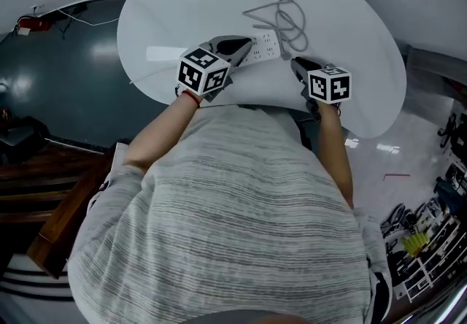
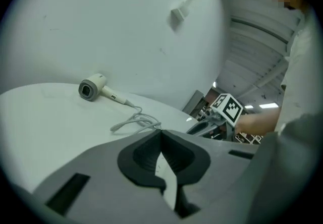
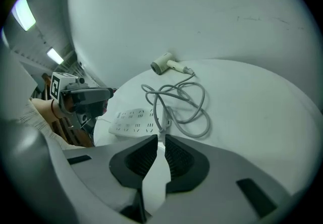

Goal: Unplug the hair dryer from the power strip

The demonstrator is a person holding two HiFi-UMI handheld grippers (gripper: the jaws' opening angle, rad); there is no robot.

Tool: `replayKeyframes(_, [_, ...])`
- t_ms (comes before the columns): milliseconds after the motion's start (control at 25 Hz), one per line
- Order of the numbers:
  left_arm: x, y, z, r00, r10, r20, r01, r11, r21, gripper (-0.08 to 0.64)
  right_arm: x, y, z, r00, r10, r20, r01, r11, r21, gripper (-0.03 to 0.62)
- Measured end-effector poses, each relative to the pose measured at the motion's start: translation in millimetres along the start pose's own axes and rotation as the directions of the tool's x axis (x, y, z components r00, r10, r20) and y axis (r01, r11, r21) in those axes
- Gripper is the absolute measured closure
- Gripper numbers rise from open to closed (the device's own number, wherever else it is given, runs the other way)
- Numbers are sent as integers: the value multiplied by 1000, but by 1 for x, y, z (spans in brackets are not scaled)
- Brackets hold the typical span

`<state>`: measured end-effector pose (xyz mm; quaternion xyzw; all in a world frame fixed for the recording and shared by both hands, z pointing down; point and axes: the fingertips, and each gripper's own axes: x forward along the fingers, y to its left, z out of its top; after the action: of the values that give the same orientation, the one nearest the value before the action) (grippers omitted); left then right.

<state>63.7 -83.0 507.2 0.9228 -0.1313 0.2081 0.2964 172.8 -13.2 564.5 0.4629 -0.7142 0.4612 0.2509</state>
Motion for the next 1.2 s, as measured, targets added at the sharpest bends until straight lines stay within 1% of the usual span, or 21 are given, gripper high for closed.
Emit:
replayKeyframes(80, [-3,-5,5,1000,-16,26,17,999,-32,554,-10,-1,6,999,-6,44,5,1000,10,538])
replayKeyframes(160, [-6,-11,10,999,-32,44,34,998,-46,554,-21,2,16,994,1,108,-4,1000,25,538])
replayKeyframes(280, [-10,-19,17,996,-50,70,54,997,-60,554,-37,14,35,978,28,209,-32,999,17,540])
replayKeyframes(360, [-13,-27,23,993,-78,88,85,993,-76,554,-49,27,49,958,56,282,-54,998,-14,540])
replayKeyframes(480, [-21,-44,31,980,-152,132,166,981,-105,554,-65,52,68,920,111,375,-82,992,-92,541])
replayKeyframes(600, [-31,-59,39,965,-196,176,213,973,-85,554,-76,75,78,889,166,428,-110,982,-154,552])
replayKeyframes(680, [-35,-68,41,959,-216,184,229,972,-50,554,-80,87,81,872,196,450,-132,977,-170,559])
replayKeyframes(760, [-39,-74,41,955,-238,179,245,969,-19,554,-82,96,81,865,205,459,-139,975,-174,566])
replayKeyframes(920, [-43,-81,36,951,-258,169,264,964,-12,554,-78,106,75,876,209,434,-132,971,-200,568])
replayKeyframes(1200, [-45,-80,39,952,-243,183,250,968,-14,554,-77,109,78,877,222,425,-144,967,-209,568])
